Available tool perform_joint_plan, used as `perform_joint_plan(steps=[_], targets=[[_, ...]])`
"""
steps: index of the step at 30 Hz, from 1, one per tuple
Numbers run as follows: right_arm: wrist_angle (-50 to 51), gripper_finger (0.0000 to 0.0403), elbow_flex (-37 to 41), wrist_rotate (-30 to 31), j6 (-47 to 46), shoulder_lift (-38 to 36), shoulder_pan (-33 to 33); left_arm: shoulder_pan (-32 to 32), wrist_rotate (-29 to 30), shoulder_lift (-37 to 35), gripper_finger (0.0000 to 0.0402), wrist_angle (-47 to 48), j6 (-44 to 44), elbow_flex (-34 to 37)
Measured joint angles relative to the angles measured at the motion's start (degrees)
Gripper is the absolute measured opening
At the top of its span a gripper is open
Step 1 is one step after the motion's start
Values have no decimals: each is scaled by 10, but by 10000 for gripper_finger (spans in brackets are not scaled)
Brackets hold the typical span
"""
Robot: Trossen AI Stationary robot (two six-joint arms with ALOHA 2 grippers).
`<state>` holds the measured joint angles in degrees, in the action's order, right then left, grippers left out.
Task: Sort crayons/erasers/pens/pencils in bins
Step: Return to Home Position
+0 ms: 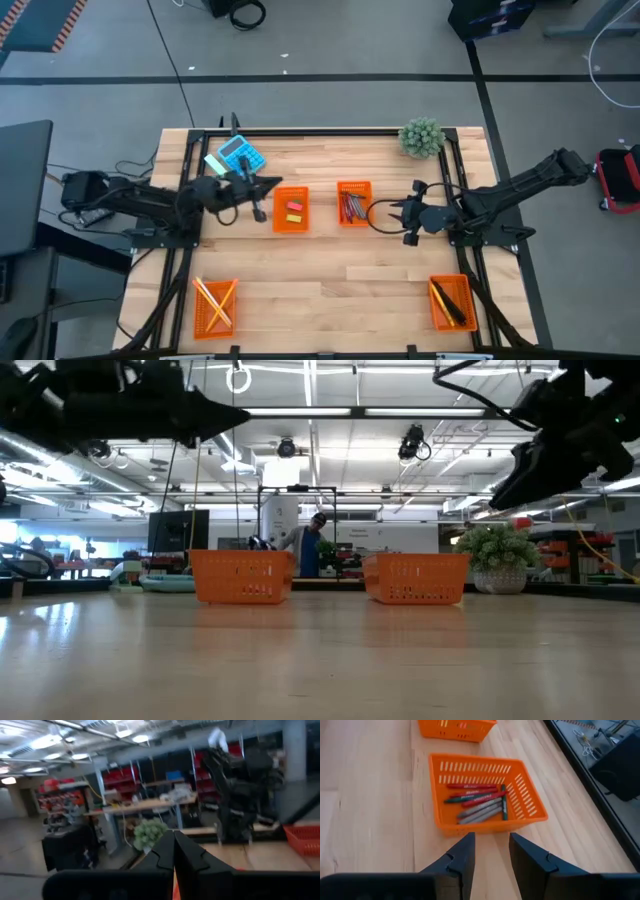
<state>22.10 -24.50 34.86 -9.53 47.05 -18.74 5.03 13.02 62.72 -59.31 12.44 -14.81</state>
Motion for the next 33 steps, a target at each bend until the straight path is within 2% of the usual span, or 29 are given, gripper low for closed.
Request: perform_joint_plan(steps=[2, 6, 12, 15, 18, 24, 30, 33], targets=[[1, 126, 10, -2, 2, -12, 0, 12, -4, -16, 11, -36, -12, 33], [-10, 116, 16, -4, 4, -52, 0, 23, -9, -77, 6, -46, -26, 76], [-46, 73, 20, -15, 4, -112, 0, 17, -21, -144, 11, -14, -46, 105], [-99, 50, 51, -19, 6, -132, 0, 10, -22, -157, 8, 43, -59, 108], [-158, 35, 97, -25, 10, -151, 1, 5, -23, -157, 5, 42, -59, 108], [-227, 26, 161, -76, 17, -188, 38, 5, -37, -157, 10, 38, -63, 108], [-317, 25, 196, -213, 61, -206, 114, 5, -37, -157, 6, 38, -63, 108], [-317, 25, 197, -236, 66, -206, 155, 5, -37, -157, 15, 38, -63, 108]])
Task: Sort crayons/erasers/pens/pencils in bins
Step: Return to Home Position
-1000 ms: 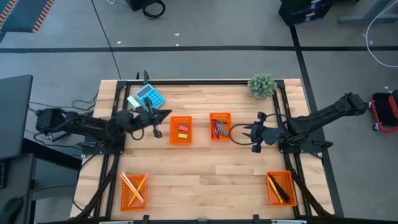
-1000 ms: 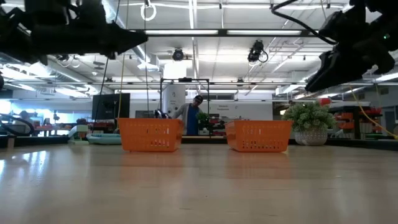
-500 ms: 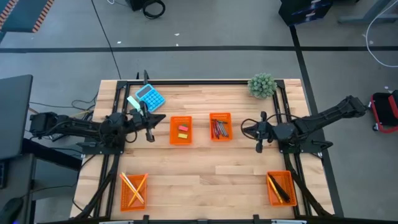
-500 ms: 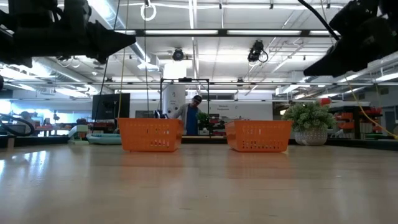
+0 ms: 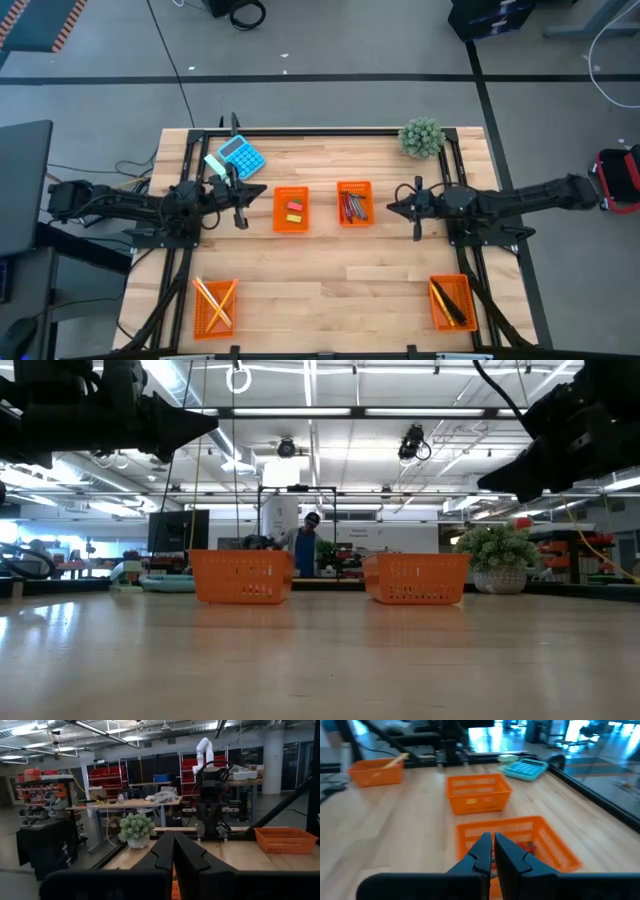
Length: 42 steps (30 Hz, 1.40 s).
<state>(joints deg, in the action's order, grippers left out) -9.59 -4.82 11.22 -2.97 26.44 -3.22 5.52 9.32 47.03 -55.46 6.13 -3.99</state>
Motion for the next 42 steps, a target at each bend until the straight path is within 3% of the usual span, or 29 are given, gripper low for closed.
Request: perform_joint_plan(steps=[4, 18, 24, 28, 42], targets=[[6, 25, 0, -9, 2, 0, 30, 0, 0, 0, 17, 0, -20, 0], [12, 25, 0, -11, -9, -36, 30, 0, -6, -8, 10, 23, -36, -1], [75, 25, 0, 5, -5, -83, 31, 0, -6, -57, 13, 89, -36, 0], [101, 25, 0, 7, -5, -112, 31, 0, -6, -98, 17, 77, -40, 33], [114, 25, 0, 7, -4, -195, 31, -22, -6, -209, 6, 127, -34, 35]])
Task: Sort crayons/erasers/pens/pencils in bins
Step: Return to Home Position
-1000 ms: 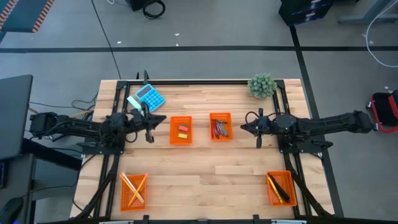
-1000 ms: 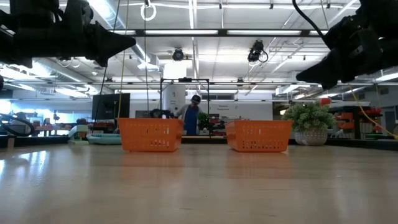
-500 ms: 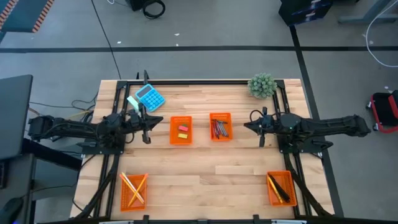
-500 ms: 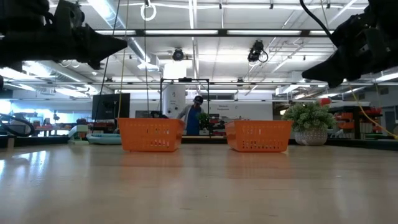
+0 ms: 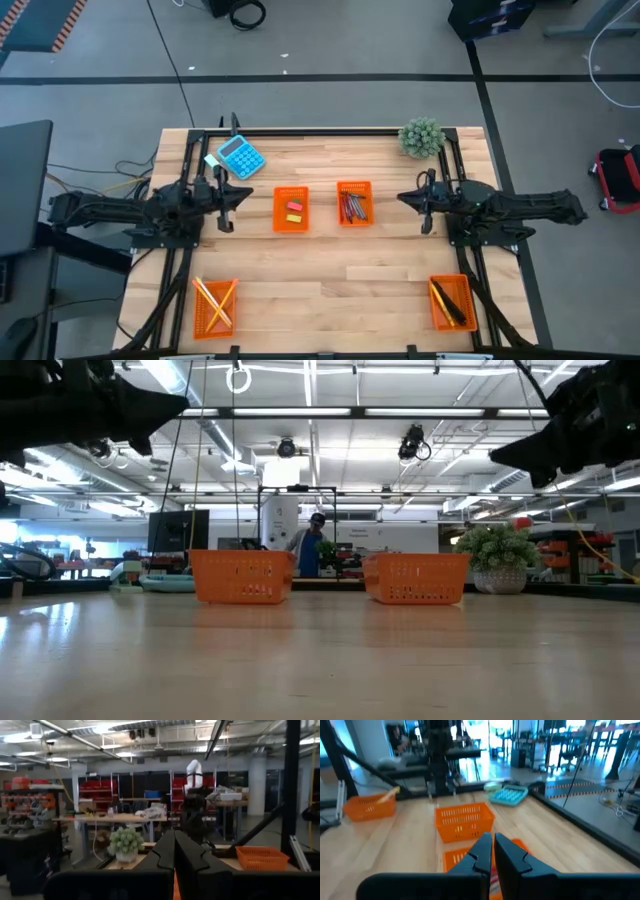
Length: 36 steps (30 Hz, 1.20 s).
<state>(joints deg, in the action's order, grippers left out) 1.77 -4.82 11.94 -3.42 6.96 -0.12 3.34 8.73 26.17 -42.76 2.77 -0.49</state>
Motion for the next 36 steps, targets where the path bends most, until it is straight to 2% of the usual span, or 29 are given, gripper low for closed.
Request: perform_joint_plan(steps=[5, 8, 14, 20, 22, 25, 36], targets=[[45, 25, 0, 0, -3, -66, 0, -11, 5, -83, 15, 97, 4, 0], [77, 25, -2, 2, -11, -70, 0, -11, 14, -146, 15, 155, -2, 0], [67, 25, -3, 2, -11, -70, 0, -17, 15, -260, 8, 276, -9, 0], [35, 25, 14, -13, -6, -70, 0, -17, 20, -252, 16, 290, -11, -1], [-22, 25, 38, -56, 7, -63, 0, -17, 19, -252, 9, 292, -10, 0], [-31, 25, 44, -112, 36, -56, -1, -17, 19, -251, 6, 302, -10, 0], [-22, 25, 43, -114, 64, -47, 0, -17, 20, -251, 48, 322, 13, 0]])
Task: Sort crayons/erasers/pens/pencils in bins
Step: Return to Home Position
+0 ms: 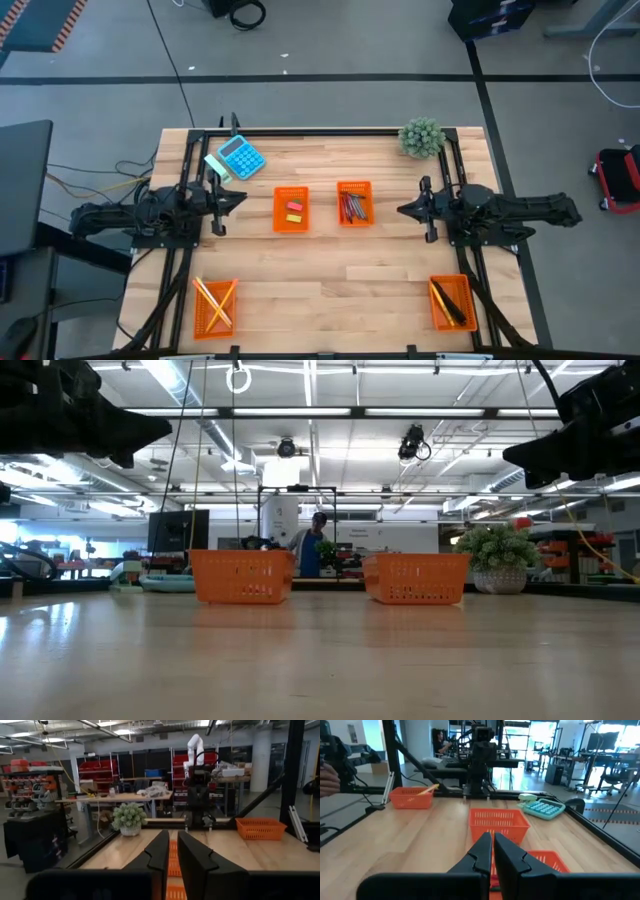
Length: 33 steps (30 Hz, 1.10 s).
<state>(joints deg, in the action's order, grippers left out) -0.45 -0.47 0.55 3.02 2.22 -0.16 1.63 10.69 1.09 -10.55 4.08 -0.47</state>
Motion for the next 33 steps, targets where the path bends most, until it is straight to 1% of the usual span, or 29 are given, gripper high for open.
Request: perform_joint_plan(steps=[6, 12, 19, 29, 33], targets=[[1, 25, 0, 1, 0, 8, 0, 0, 0, 0, 47, 21, 1, 0], [1, 25, 0, 1, 0, 8, 0, 0, 0, 0, 39, 20, 0, 0], [1, 25, 0, 3, -29, 8, 0, 0, 0, 0, 45, 19, -4, 0], [1, 25, 0, 3, -28, 8, 0, 0, 0, 0, 35, 19, -4, 0], [1, 25, 0, 3, -28, 8, 0, 0, 0, 0, 38, 19, -4, 0]])
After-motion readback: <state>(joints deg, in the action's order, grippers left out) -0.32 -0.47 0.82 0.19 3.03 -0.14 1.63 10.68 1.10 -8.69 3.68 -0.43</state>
